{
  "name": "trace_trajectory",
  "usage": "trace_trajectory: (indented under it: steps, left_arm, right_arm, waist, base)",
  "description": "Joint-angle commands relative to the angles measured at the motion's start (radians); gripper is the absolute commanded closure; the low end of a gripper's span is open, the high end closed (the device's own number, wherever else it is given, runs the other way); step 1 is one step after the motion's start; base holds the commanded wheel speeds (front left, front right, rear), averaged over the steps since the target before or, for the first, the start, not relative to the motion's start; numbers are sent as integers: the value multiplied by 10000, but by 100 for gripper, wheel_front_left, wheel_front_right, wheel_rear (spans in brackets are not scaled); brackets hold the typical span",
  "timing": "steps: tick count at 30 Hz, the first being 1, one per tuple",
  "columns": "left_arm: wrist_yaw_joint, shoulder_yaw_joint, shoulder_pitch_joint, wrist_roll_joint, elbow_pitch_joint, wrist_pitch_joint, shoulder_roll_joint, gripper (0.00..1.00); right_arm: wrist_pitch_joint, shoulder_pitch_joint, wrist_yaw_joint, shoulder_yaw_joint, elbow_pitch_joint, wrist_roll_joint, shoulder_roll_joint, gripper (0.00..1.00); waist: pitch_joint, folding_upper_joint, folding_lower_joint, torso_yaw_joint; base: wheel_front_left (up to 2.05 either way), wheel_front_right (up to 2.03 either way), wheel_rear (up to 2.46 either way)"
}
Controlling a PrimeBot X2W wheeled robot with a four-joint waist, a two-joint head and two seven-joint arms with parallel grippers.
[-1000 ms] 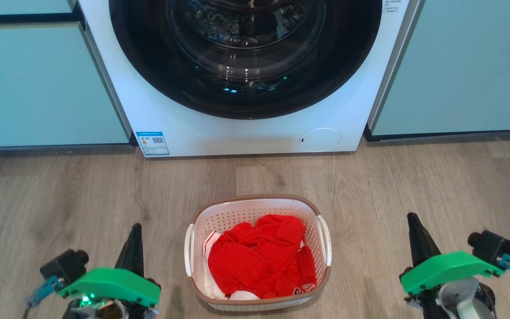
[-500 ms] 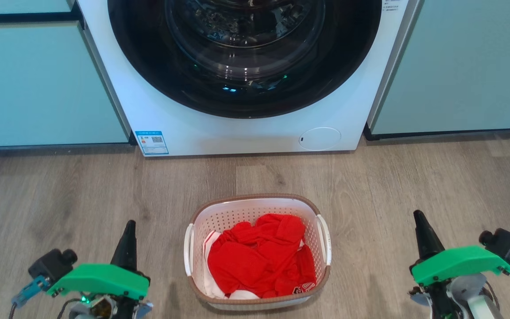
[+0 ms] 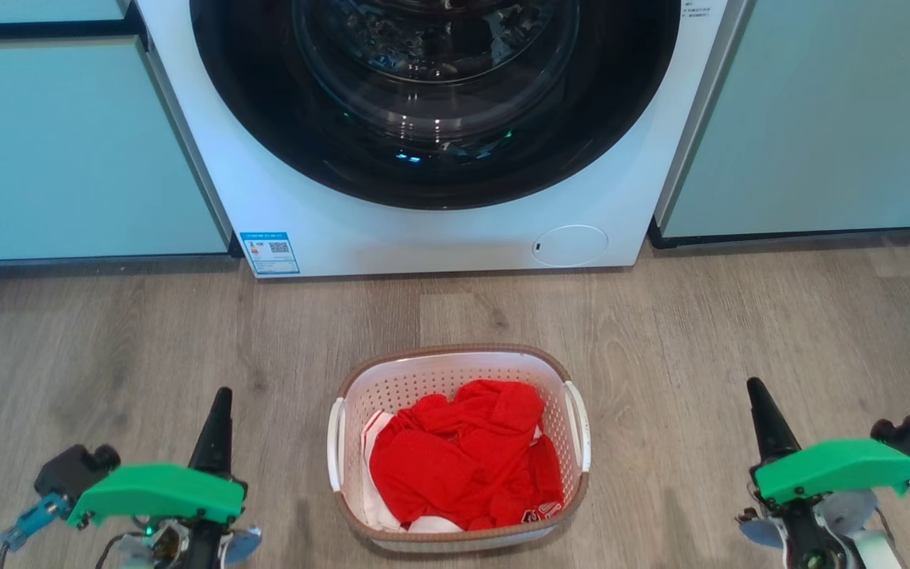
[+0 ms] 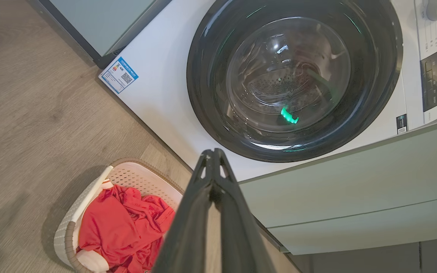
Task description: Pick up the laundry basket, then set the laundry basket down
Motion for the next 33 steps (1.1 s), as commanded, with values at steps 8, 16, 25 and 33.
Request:
trace_trajectory:
  steps: [8,16,25,33]
  left_arm:
    - [-183,523,-710,-918,-228,244,122,100]
    - [-273,735,-800,-1750,-187,479,122,100]
    - [-374,977,-902,-2683,-140,747,120,100]
    - [-463,1193,-992,-3507,-98,986,117,100]
  right_arm:
    - [267,-634,9,-126,-287,977,-124,100]
    - [497,-676,10,-289,-270,1849,-120,100]
    - [759,-723,11,-476,-250,2826,-113,100]
    - [994,-766,12,-645,-233,3689,-105,100]
  waist:
    - [18,-1,-1,-9]
    - [36,-1,-1,-18]
    - [57,-1,-1,-29]
    - [76,-1,-1,-39]
  base:
    - [0,0,0]
    - [0,0,0]
    - [0,0,0]
    - [0,0,0]
